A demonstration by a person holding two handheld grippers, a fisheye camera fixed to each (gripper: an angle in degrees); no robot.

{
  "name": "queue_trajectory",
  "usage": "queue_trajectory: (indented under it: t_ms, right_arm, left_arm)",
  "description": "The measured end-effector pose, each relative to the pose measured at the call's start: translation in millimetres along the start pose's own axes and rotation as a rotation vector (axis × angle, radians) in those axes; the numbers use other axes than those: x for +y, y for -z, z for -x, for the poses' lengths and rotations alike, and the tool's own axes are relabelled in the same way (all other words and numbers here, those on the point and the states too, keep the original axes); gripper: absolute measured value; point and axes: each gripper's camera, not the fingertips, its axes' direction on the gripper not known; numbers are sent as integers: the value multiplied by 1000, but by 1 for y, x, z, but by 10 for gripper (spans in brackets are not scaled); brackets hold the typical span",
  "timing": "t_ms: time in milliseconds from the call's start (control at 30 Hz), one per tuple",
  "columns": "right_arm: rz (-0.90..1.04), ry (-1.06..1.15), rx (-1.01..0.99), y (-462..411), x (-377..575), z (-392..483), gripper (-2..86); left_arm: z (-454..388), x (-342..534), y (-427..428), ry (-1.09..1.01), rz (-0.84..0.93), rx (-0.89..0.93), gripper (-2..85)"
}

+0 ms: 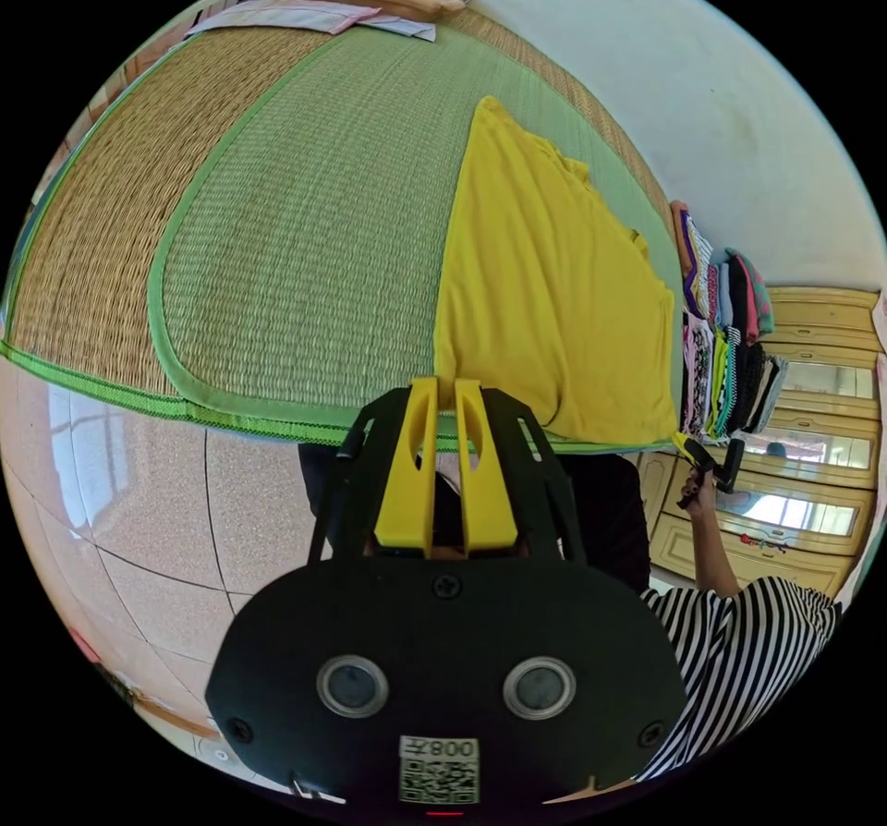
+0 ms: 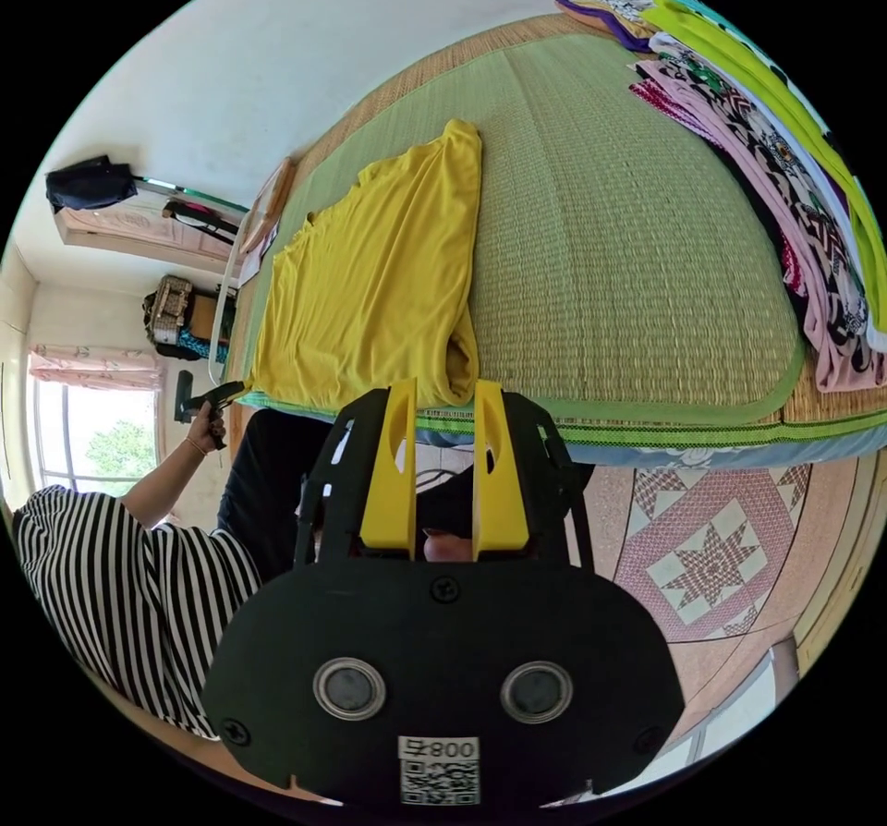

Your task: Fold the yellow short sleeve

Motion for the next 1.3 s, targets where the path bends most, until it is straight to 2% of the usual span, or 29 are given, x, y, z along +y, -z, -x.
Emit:
queue_trajectory:
  t_ms: [400,867,1000,1300]
  right_arm:
    - [61,-11,-19,-27,8,-32,20]
    - [71,-118,-170,-53,46,-78,11]
    - [72,-118,-157,-57,48,-78,10]
    - [30,-161,-190,-52,46,-87,9]
  left_arm:
    - [40,30,-12,-22,-29,30,22]
    - [119,71,-34,61,-20,97,19]
    - [134,78,-38,83,-30,118,19]
    - [168,104,-13,82,-147,270,15]
